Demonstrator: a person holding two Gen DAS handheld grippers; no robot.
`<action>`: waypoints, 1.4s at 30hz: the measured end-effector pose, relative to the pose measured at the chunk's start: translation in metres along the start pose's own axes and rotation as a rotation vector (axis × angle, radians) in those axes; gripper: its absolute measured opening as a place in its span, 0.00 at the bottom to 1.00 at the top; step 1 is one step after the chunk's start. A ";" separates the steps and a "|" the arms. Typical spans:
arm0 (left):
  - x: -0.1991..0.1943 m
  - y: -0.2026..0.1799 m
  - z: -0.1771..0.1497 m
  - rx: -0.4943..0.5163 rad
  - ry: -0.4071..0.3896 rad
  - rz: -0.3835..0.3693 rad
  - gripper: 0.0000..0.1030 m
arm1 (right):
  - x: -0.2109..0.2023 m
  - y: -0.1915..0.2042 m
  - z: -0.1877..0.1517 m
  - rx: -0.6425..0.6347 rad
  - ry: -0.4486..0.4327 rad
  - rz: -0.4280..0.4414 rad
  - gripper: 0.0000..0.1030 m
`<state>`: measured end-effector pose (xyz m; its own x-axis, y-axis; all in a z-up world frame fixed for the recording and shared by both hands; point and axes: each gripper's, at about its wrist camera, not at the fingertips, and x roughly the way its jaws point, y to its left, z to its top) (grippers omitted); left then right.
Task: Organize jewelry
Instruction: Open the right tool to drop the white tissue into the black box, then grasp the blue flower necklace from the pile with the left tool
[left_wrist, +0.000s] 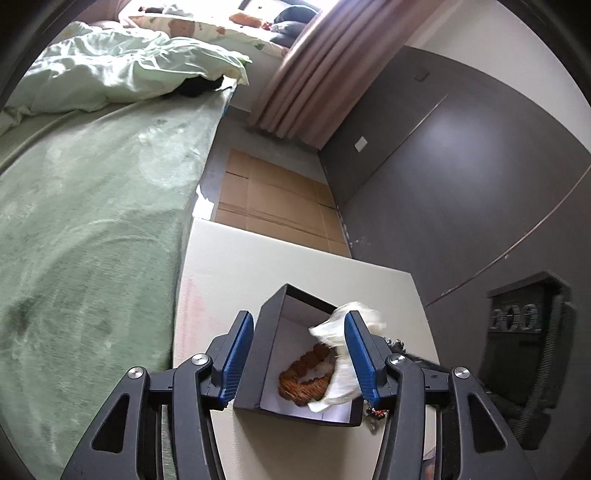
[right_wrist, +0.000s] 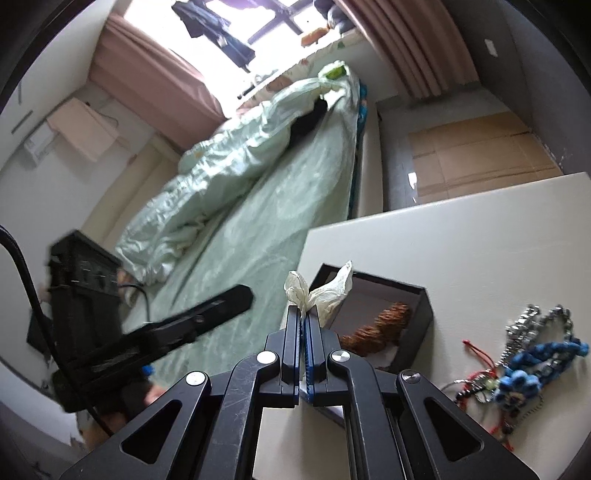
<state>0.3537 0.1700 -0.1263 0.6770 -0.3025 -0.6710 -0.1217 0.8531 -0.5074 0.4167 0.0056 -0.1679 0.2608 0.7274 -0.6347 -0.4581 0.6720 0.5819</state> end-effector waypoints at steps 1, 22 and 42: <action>-0.001 0.002 0.001 -0.005 -0.005 0.001 0.51 | 0.005 0.000 0.000 -0.002 0.014 -0.004 0.04; 0.006 -0.033 -0.010 0.104 0.032 -0.029 0.51 | -0.072 -0.029 -0.012 0.060 -0.070 -0.153 0.53; 0.068 -0.128 -0.070 0.384 0.185 -0.021 0.51 | -0.142 -0.122 -0.061 0.308 -0.065 -0.291 0.72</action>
<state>0.3647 0.0107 -0.1446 0.5304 -0.3629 -0.7661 0.1932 0.9317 -0.3076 0.3838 -0.1882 -0.1799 0.3990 0.5016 -0.7676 -0.0848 0.8537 0.5138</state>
